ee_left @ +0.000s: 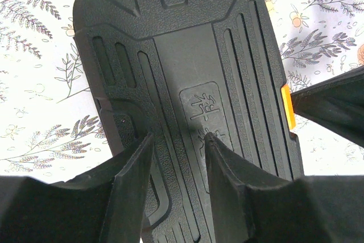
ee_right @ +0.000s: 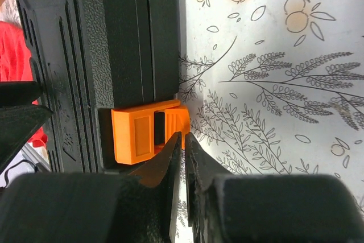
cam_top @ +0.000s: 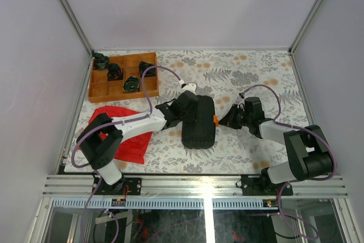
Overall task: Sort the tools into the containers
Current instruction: Close the storage box at the center of the board, then reset both arms
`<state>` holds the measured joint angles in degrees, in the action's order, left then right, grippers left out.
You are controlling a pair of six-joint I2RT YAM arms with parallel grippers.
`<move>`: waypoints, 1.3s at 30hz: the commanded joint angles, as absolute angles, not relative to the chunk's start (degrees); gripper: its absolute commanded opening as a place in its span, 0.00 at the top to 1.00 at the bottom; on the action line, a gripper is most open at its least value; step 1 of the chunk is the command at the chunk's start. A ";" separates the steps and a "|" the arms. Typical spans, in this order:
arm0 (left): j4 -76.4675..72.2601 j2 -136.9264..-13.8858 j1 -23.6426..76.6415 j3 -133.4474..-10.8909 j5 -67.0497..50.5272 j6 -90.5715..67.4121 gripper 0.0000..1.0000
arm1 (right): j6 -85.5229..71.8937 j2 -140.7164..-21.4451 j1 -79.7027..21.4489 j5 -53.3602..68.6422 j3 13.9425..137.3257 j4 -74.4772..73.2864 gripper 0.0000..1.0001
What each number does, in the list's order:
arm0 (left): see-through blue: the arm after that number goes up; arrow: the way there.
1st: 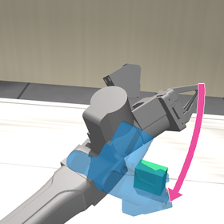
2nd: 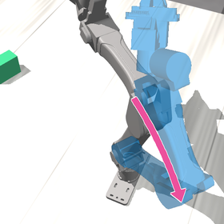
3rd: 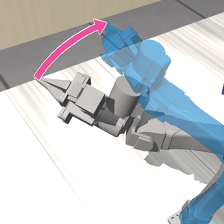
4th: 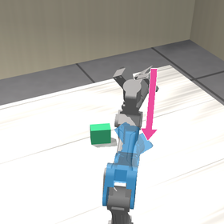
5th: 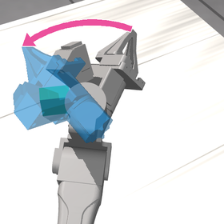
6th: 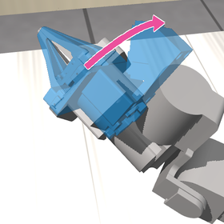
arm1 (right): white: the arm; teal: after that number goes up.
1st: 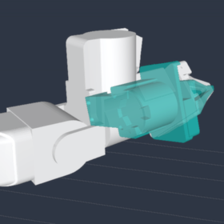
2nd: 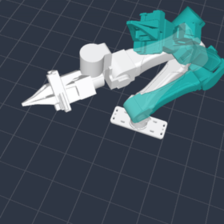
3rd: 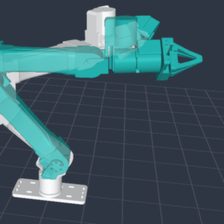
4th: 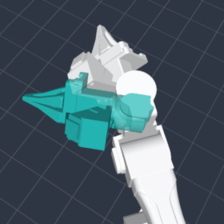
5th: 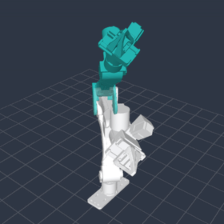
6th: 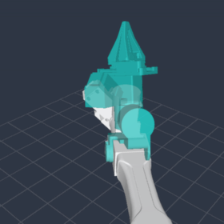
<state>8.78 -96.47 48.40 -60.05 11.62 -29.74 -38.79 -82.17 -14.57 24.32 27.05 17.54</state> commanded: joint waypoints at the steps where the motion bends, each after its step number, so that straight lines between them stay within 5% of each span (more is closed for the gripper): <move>1: 18.37 -102.09 48.69 -56.60 9.03 -30.34 0.59 | -37.78 -83.32 -15.77 26.41 29.44 20.72 0.88; 25: 18.46 -101.53 48.69 -56.57 10.15 -30.15 0.59 | -36.62 -87.80 -20.74 24.26 33.12 17.32 0.88; 39: 25.01 -82.88 47.57 -61.90 24.82 -28.33 0.38 | -23.94 -61.59 -20.75 -11.77 48.41 -19.52 0.42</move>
